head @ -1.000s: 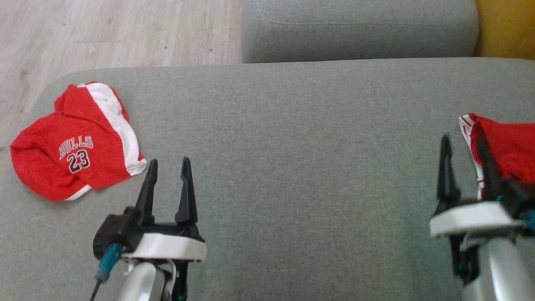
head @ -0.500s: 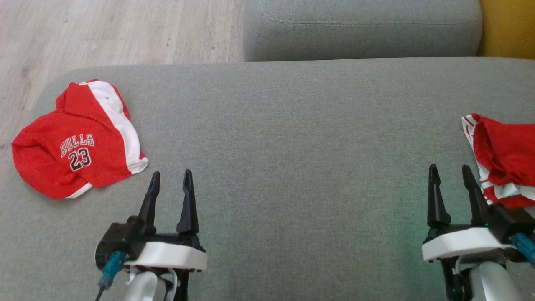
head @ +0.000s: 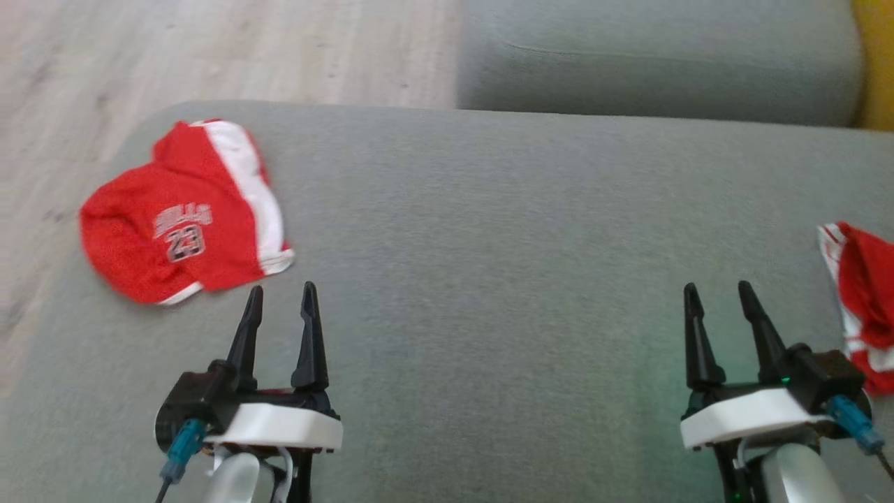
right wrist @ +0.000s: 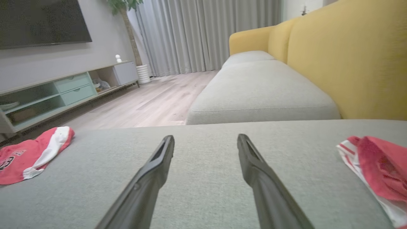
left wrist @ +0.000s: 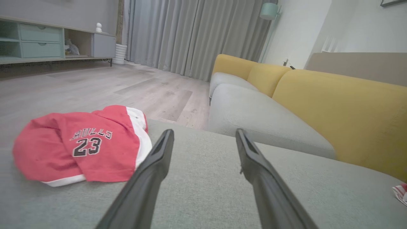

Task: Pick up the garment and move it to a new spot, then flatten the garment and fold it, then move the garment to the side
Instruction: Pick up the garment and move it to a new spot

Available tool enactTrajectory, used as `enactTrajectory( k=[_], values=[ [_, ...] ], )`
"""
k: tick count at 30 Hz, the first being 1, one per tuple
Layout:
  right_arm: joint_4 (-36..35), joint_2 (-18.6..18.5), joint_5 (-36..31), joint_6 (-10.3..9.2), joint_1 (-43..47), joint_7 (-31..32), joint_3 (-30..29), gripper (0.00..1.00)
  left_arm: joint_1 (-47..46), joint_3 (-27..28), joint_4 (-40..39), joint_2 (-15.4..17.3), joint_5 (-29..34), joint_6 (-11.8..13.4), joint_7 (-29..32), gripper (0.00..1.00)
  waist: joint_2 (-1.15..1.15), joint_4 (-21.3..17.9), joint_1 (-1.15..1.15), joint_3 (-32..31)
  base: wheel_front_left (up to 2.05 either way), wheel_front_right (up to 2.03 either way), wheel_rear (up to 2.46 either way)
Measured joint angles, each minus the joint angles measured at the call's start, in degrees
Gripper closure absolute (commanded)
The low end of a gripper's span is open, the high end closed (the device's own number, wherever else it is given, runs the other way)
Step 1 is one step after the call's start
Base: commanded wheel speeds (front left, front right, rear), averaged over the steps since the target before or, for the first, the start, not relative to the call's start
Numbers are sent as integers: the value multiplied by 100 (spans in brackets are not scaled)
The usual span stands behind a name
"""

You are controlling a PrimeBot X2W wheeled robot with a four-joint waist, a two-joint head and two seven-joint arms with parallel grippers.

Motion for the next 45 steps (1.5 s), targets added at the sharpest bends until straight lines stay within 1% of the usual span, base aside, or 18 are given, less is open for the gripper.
enactTrajectory(
  k=[15, 19, 22, 28, 31, 33, 35, 38, 40, 41, 45],
  values=[
    [-41, 1, 137, 0, 213, -9, 486, 0, 154, 62, 33, 1, 16, 4, 0, 0, 0, 1288, 0, -195, 0, 0, 0],
    [-41, 2, 185, 0, 213, -9, 521, 0, 197, 87, 35, 3, 67, 0, 0, 0, 0, 1538, 0, -246, 0, 0, 0],
    [-41, 2, 201, 0, 213, -9, 523, 0, 218, 111, 43, 4, 67, 0, 0, 0, 0, 1635, 0, -271, 0, 0, 0],
    [-41, 2, 242, 0, 211, -9, 576, 0, 205, 211, 177, 5, 246, -23, 0, 0, 0, 1567, 0, -191, 0, 0, 0],
    [-42, 1, 236, 0, 205, -9, 572, 0, 70, 229, 442, 26, 376, -140, 0, 0, 0, 1452, 0, -86, 0, 0, 0],
    [-42, 2, 168, 0, 180, -9, 565, 0, -191, 202, 759, 48, 438, -234, 3, 0, 0, 1368, 0, 19, 0, 0, 0],
    [-47, 1, 88, 0, 145, -9, 537, 0, -584, 166, 1090, 94, 460, -324, 153, 0, 0, 1276, 0, 145, 0, 0, 0],
    [-48, 1, -16, 0, 58, -9, 506, 0, -1328, 34, 1543, 224, 488, -467, 587, 0, 0, 1123, 1, 365, 0, 0, 0],
    [-93, 0, -82, 0, -40, -9, 471, 0, -1862, -71, 1883, 258, 488, -555, 1088, 0, 0, 1021, 0, 532, 0, 0, 0],
    [-118, -1, -151, -1, -166, -9, 460, 0, -2359, -254, 2204, 290, 471, -637, 1558, 0, 0, 915, 2, 711, 0, 0, 0],
    [-165, -3, -170, 0, -376, -9, 465, 0, -3117, -493, 2799, 344, 301, -715, 2356, 0, 0, 651, 2, 1026, 0, 0, 0]
  ],
)
